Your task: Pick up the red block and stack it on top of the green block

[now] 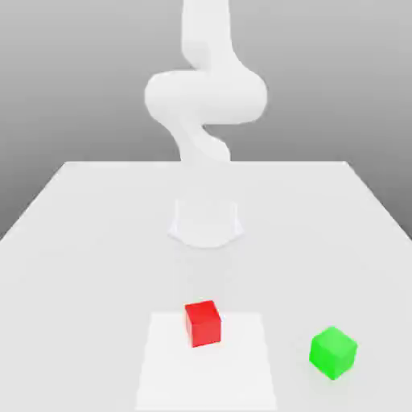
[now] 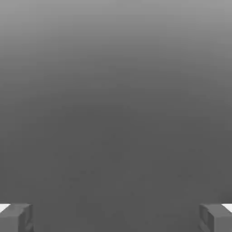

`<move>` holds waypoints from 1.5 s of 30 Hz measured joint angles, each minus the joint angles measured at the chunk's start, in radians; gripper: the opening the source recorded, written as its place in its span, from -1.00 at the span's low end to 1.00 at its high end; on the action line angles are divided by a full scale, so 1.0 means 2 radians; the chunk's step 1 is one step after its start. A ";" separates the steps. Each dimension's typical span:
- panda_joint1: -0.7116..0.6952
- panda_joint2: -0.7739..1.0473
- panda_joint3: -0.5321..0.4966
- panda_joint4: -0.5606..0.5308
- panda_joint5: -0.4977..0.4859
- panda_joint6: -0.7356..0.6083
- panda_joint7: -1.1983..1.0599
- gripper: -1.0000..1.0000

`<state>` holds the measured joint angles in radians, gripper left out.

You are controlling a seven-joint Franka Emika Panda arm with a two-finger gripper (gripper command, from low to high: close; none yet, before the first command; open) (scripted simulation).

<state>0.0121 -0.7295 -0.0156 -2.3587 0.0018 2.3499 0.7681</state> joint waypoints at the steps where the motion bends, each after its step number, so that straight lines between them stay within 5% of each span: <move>1: 0.003 0.017 -0.004 -0.014 0.000 0.012 -0.008 0.00; 17: 0.031 0.313 -0.039 -0.238 -0.005 0.215 -0.125 0.00; 24: 0.018 0.448 -0.017 -0.238 0.026 0.326 -0.158 0.00; 25: 0.013 0.463 -0.011 -0.236 0.030 0.339 -0.160 -1.00; 32: 0.012 0.466 -0.010 -0.236 0.029 0.340 -0.159 -1.00; 39: 0.013 0.353 -0.020 -0.251 -0.004 0.244 -0.136 -1.00; 45: 0.119 0.370 0.031 -0.162 -0.010 0.171 -0.160 -1.00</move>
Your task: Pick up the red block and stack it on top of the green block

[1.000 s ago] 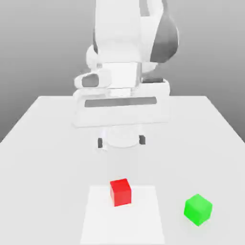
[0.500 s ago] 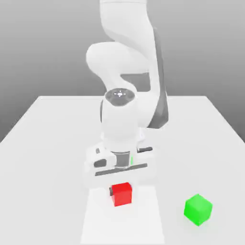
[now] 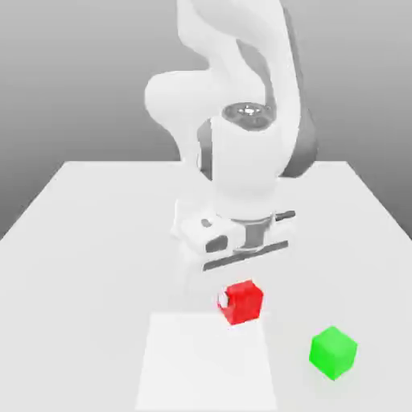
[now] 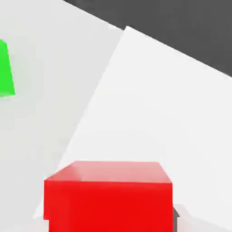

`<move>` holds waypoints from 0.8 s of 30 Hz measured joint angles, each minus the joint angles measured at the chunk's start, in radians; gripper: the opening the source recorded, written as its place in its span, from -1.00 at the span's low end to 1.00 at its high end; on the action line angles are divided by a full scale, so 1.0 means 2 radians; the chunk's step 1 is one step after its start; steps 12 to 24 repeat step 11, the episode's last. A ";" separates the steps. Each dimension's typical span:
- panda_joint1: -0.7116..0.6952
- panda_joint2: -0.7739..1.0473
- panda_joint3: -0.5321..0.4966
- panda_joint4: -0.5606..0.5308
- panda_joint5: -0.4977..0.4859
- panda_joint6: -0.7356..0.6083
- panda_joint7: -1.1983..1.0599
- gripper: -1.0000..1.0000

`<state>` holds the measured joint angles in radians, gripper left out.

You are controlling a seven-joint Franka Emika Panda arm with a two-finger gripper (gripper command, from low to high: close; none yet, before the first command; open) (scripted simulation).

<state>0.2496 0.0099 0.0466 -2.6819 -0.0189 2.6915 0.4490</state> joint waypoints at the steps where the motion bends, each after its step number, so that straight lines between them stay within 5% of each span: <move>1: 0.015 0.006 0.012 0.018 0.001 -0.012 -0.006 -1.00; 7: 0.053 0.088 0.027 0.064 -0.015 0.024 -0.008 -1.00; 8: 0.055 0.105 0.025 0.065 -0.019 0.039 -0.005 1.00; 24: 0.055 0.105 0.025 0.065 -0.019 0.039 -0.005 1.00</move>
